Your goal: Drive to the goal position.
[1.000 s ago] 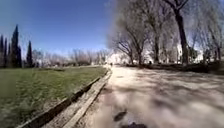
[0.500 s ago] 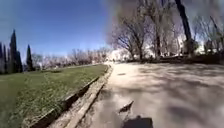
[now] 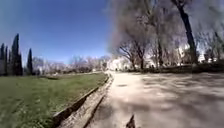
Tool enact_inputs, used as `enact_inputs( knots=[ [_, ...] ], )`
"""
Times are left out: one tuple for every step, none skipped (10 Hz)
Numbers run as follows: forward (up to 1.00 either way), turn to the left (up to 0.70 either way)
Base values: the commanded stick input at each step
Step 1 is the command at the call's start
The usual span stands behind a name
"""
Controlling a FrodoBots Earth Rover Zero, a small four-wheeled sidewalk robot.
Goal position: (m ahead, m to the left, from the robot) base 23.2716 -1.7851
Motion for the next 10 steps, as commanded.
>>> enact_inputs(
  knots=[
    [0.96, 0.0],
    [0.96, 0.0],
    [0.96, 0.0],
    [0.96, 0.0],
    [0.96, 0.0],
    [0.96, 0.0],
    [0.96, 0.0],
    [0.96, 0.0],
    [0.96, 0.0],
    [0.96, 0.0]
  ],
)
